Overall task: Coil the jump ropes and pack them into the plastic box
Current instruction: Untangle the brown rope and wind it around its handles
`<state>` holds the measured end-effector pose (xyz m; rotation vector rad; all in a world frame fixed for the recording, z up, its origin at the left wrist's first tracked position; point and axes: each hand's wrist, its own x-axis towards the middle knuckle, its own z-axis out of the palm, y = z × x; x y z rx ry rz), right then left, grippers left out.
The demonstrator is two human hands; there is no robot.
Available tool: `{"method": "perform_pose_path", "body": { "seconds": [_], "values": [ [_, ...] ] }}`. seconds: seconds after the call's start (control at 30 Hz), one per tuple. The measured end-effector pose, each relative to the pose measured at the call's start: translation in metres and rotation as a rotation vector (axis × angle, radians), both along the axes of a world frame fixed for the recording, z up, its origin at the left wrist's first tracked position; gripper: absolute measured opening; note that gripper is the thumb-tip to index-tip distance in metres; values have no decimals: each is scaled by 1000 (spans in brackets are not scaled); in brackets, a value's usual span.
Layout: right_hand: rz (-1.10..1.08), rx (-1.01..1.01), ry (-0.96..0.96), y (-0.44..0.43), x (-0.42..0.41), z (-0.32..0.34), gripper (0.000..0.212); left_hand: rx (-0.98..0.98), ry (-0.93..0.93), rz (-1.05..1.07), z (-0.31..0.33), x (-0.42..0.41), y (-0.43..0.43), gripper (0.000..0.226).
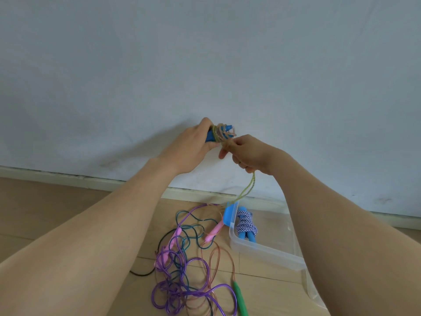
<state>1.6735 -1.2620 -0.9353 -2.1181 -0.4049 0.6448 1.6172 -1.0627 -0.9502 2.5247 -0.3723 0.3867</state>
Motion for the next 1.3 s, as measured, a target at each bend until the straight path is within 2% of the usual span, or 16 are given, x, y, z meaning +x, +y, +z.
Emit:
{"method": "perform_pose_path", "body": {
  "seconds": [0.17, 0.33, 0.43, 0.5, 0.63, 0.7, 0.8, 0.93, 1.03, 1.13, 1.3],
  "values": [
    [-11, -107, -44, 6, -1, 1, 44, 46, 68, -4, 2, -3, -3, 10],
    [-3, -154, 43, 5, -4, 1, 38, 189, 112, 92, 0, 4, -6, 13],
    [55, -68, 197, 5, -9, 9, 33, 210, 166, 153, -4, 8, -5, 6],
    [63, 12, 233, 4, -10, 16, 37, 266, 202, 170, -8, 10, 0, 4],
    [-75, 198, 161, -1, -6, 23, 33, 372, 338, 83, -13, 8, 6, 16],
    [-170, 261, 84, -5, -2, 21, 28, 362, 356, -20, -12, 5, 6, 13],
    [-240, 211, -32, -11, 5, 11, 30, 284, 284, -110, -7, 4, 4, 8],
    [-226, 34, -190, -19, 13, -2, 34, 161, 2, -102, 3, 6, 1, 17],
    [-118, 48, -37, -19, 7, -2, 30, 89, -130, -73, 9, 2, -3, 19],
    [-32, 61, 151, -8, -3, 4, 36, 128, -147, 32, 8, 0, -4, 16],
    [49, -130, 111, 17, -13, 15, 29, 288, -37, 207, -2, 1, -1, 14]
  ]
}}
